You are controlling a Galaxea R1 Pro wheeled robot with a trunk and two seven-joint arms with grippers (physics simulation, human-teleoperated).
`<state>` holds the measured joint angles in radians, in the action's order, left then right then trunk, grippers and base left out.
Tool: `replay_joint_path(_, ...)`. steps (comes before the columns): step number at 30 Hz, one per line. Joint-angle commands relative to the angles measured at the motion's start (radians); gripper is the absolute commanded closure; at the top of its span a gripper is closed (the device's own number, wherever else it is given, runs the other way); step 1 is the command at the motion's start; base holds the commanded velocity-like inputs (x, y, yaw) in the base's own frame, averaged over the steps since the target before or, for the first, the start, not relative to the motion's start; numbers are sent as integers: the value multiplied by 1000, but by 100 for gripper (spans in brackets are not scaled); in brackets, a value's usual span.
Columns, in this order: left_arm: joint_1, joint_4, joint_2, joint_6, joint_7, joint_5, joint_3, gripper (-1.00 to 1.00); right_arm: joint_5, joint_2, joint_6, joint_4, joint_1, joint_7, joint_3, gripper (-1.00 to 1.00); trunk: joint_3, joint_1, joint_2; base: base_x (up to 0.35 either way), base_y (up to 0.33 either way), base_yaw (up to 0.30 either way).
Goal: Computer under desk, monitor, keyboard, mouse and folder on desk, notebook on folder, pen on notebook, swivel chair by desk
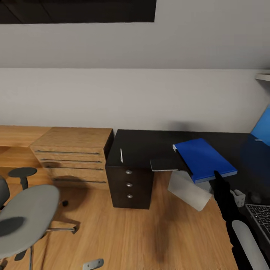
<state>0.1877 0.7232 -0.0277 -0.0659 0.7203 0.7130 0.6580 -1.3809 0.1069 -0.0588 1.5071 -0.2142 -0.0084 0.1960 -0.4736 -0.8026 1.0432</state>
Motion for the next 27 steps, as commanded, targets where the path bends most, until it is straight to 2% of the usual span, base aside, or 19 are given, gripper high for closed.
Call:
replay_joint_path(1, 1, 2, -1, -6, 8, 2, 6, -100, -10, 0, -4, 1, -1, -1, -1, 100, -2, 0, 1, 0, 0, -256)
replay_joint_path(8, 1, 2, -1, -6, 8, 2, 6, -100, -11, 0, -2, 2, -1, 2, -1, 100, -5, 0, 1, 0, 0, -207)
replay_joint_path(27, 1, 2, -1, -6, 8, 2, 6, -100, -13, -2, -5, 5, -1, 5, -15, 100, -6, 0, 1, 0, 0, -7)
